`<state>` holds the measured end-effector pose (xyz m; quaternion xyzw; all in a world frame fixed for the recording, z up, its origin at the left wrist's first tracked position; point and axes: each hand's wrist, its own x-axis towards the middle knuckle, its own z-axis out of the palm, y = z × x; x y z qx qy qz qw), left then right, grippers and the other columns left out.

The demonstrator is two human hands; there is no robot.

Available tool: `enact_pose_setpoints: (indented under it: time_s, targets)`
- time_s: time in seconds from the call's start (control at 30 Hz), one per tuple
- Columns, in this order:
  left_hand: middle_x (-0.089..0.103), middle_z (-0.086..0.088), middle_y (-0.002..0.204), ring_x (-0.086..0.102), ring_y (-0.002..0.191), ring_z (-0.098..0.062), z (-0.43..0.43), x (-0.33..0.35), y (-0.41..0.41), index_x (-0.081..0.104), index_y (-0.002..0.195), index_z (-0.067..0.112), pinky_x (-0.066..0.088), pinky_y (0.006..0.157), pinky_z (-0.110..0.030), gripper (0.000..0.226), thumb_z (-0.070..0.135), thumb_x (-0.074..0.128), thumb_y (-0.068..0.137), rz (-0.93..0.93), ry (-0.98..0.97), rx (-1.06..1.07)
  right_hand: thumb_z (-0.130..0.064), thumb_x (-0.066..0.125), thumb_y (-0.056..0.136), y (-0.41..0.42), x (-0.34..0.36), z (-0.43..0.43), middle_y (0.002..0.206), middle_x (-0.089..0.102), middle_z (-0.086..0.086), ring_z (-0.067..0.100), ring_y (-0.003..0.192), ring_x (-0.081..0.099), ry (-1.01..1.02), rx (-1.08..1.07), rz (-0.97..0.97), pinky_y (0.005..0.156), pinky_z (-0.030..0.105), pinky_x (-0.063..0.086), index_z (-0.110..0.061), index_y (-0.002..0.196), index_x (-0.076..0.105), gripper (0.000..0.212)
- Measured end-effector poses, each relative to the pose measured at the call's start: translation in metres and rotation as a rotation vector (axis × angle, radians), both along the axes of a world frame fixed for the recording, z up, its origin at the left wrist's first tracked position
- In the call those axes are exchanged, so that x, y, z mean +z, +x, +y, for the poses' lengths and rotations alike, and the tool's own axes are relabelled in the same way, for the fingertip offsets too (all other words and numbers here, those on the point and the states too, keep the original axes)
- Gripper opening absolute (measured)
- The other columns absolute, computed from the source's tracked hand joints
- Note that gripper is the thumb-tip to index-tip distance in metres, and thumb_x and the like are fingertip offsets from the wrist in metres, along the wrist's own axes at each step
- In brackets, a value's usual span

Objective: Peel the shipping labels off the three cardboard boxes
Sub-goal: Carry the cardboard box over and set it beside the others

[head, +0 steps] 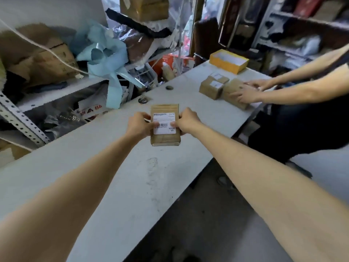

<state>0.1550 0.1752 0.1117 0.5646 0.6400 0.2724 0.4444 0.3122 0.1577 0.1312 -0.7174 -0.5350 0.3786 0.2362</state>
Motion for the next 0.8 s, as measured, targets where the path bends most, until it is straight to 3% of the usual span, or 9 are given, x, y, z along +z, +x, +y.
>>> enact_pose_setpoints:
  time_s: [0.27,0.4,0.5,0.6,0.73,0.8]
  targets:
    - [0.065,-0.026,0.105,0.067,0.081,-0.031,-0.026,0.013,0.125,0.054,0.111,-0.007,0.058,0.072,-0.039,0.038,0.008,0.072,0.081,-0.103,0.008,-0.451,-0.015,0.07,0.085,0.106,0.008,-0.09,0.112,0.066,0.014,0.028,0.099,0.065,0.039,-0.456,-0.04,0.082,0.042,0.057,-0.002,0.111,0.061,0.031]
    - [0.065,-0.014,0.101,0.067,0.082,-0.026,-0.075,0.011,0.205,0.059,0.104,0.001,0.058,0.063,-0.031,0.031,0.014,0.074,0.08,-0.063,0.041,-0.688,-0.016,0.069,0.085,0.164,0.007,-0.168,0.112,0.066,0.013,0.028,0.098,0.065,0.036,-0.69,-0.077,0.076,0.038,0.058,-0.002,0.11,0.06,0.03]
    - [0.069,-0.013,0.101,0.069,0.086,-0.027,-0.124,0.008,0.27,0.064,0.101,0.004,0.06,0.075,-0.04,0.027,0.013,0.075,0.079,-0.072,0.035,-0.88,-0.015,0.068,0.084,0.204,0.002,-0.239,0.112,0.066,0.012,0.026,0.094,0.066,0.013,-0.892,-0.096,0.072,0.036,0.058,-0.003,0.109,0.061,0.029]
    - [0.071,-0.014,0.099,0.07,0.08,-0.024,-0.19,0.004,0.332,0.067,0.103,0.002,0.06,0.076,-0.04,0.029,0.012,0.076,0.077,-0.068,0.008,-1.079,-0.014,0.068,0.083,0.238,-0.003,-0.321,0.112,0.064,0.015,0.029,0.095,0.066,-0.014,-1.108,-0.073,0.08,0.041,0.058,-0.001,0.106,0.062,0.027]
    - [0.072,-0.017,0.098,0.068,0.077,-0.024,-0.289,-0.004,0.401,0.066,0.096,0.006,0.058,0.08,-0.039,0.022,0.015,0.076,0.078,-0.061,0.011,-1.315,-0.011,0.067,0.083,0.268,-0.005,-0.431,0.109,0.067,0.014,0.028,0.091,0.067,-0.03,-1.306,-0.087,0.076,0.04,0.059,-0.006,0.088,0.059,0.011]
    - [0.072,-0.016,0.096,0.07,0.082,-0.028,-0.341,-0.006,0.43,0.064,0.095,0.009,0.058,0.083,-0.042,0.022,0.017,0.076,0.079,-0.051,0.001,-1.415,-0.012,0.068,0.083,0.28,-0.005,-0.485,0.108,0.067,0.014,0.028,0.091,0.067,-0.038,-1.422,-0.086,0.074,0.039,0.059,-0.008,0.088,0.058,0.012]
